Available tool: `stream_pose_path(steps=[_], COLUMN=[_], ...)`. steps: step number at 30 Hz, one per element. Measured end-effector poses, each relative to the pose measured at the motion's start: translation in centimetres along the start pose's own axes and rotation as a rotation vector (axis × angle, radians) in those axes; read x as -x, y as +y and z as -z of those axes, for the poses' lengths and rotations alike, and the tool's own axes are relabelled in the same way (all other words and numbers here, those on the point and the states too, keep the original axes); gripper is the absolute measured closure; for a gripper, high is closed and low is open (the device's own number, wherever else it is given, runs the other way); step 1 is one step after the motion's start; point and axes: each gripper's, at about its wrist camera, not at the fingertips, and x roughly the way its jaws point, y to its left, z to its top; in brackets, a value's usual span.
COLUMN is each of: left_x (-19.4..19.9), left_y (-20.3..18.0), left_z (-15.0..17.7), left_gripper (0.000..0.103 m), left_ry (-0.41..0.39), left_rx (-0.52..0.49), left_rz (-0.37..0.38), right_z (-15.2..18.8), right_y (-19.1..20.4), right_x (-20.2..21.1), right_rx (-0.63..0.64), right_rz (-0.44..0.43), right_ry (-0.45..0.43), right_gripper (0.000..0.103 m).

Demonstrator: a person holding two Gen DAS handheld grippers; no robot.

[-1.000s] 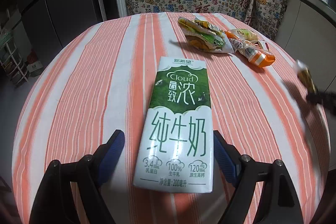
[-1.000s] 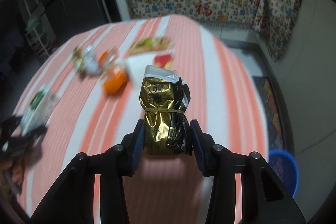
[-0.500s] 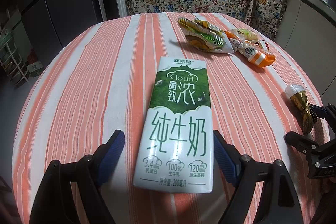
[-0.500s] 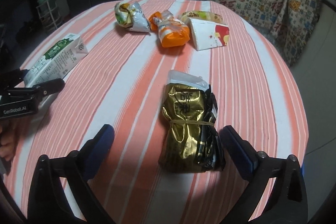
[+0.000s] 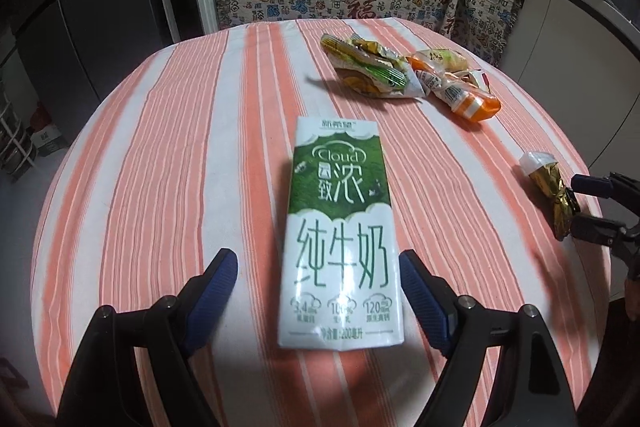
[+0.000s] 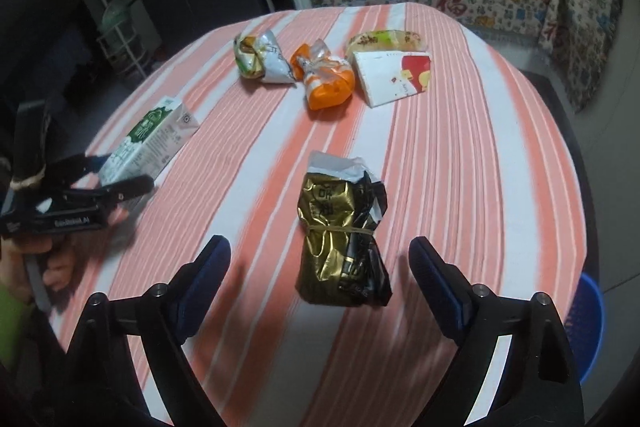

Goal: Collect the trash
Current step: 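Hold the milk carton with the left tool while the right tool grasps the gold foil wrapper, then carry the milk carton and gold wrapper over the blue wastebasket and open both tools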

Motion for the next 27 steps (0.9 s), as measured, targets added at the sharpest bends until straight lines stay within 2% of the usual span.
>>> stream_pose_path(steps=[2, 5, 6, 7, 8, 9, 10, 12, 16, 19, 23, 27], left_x=[-0.4, -0.8, -0.9, -1.0, -1.0, -1.1, -1.0, -0.5, 1.3, 2.3, 2.9, 3.2], left_y=[0.0, -0.5, -0.7, -0.9, -1.1, -1.3, -1.6, -2.1, -3.3, -5.6, -10.1, -15.9], left_z=[-0.7, -1.5, -1.6, -1.7, -1.8, -1.8, -1.7, -1.5, -1.2, -1.2, -1.8, -2.9], left_gripper=[0.019, 0.021, 0.026, 0.032, 0.051, 0.054, 0.055, 0.055, 0.055, 0.055, 0.055, 0.055], left_ry=[0.03, 0.05, 0.053, 0.057, 0.065, 0.076, 0.071, 0.049, 0.014, -0.006, -0.014, -0.029], left_rx=[0.003, -0.025, -0.034, -0.042, -0.05, -0.058, -0.065, -0.068, -0.025, -0.026, -0.05, -0.086], left_rz=[0.017, -0.004, -0.01, -0.011, -0.009, -0.007, -0.015, -0.014, 0.056, 0.108, 0.185, 0.279], right_z=[-0.6, -1.3, -1.4, -1.3, -1.1, -0.8, -0.6, -0.3, 0.2, 0.6, 1.0, 1.9], right_y=[0.7, 1.2, 1.2, 1.0, 0.8, 0.4, 0.1, -0.1, -0.3, -1.1, -3.6, -7.8], right_x=[-0.4, -1.7, -2.2, -2.5, -2.5, -2.4, -2.2, -1.1, 1.2, 2.5, 4.9, 8.8], right_rx=[0.027, 0.043, 0.043, 0.033, 0.02, 0.002, -0.012, -0.03, -0.05, -0.095, -0.174, -0.234], right_rz=[0.005, 0.036, 0.047, 0.06, 0.058, 0.039, 0.024, 0.01, -0.023, -0.032, -0.041, 0.018], right_ry=[0.006, 0.023, 0.043, 0.058, 0.061, 0.062, 0.063, 0.042, -0.005, -0.038, -0.081, -0.117], right_gripper=[0.012, 0.015, 0.017, 0.023, 0.029, 0.048, 0.058, 0.059, 0.059, 0.059, 0.059, 0.059])
